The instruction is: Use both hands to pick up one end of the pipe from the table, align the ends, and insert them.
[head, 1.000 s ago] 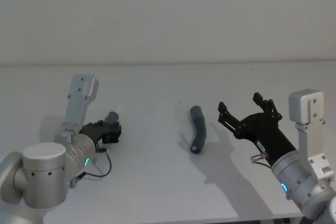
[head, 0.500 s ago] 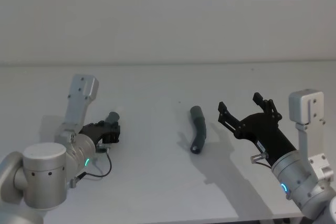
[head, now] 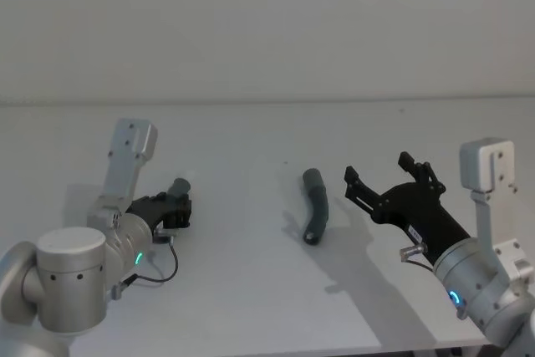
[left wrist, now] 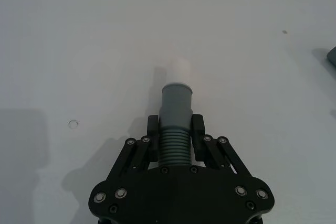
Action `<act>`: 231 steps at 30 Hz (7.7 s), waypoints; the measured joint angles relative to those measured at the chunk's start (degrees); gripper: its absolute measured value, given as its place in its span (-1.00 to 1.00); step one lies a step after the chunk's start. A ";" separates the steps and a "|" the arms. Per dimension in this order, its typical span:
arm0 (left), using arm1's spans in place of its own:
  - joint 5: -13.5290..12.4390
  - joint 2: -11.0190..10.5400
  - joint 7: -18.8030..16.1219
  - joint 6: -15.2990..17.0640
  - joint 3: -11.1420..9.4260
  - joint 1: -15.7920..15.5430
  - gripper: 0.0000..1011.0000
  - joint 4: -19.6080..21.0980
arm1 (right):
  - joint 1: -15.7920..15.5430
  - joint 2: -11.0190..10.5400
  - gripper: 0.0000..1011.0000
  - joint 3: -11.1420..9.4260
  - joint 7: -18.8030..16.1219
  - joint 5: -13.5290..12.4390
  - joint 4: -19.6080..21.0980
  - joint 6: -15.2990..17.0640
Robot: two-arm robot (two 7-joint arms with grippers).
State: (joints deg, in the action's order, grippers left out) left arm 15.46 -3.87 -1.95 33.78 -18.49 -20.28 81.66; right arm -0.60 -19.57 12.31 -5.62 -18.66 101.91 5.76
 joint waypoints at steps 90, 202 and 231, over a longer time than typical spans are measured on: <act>0.00 0.00 -0.01 -0.01 0.01 0.00 -0.35 0.00 | 19.60 5.44 0.99 5.48 0.24 1.55 -15.90 27.59; 0.00 0.00 -0.01 -0.01 0.01 0.00 -0.35 0.00 | 22.71 10.08 0.50 6.40 0.28 7.98 -22.76 30.82; 0.00 0.00 -0.01 -0.01 0.01 0.00 -0.35 0.00 | 22.75 10.15 -0.51 6.34 0.18 8.12 -22.88 30.89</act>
State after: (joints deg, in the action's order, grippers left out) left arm 15.46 -3.87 -1.96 33.78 -18.49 -20.28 81.66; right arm 22.16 -9.42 18.65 -5.43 -10.54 79.03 36.64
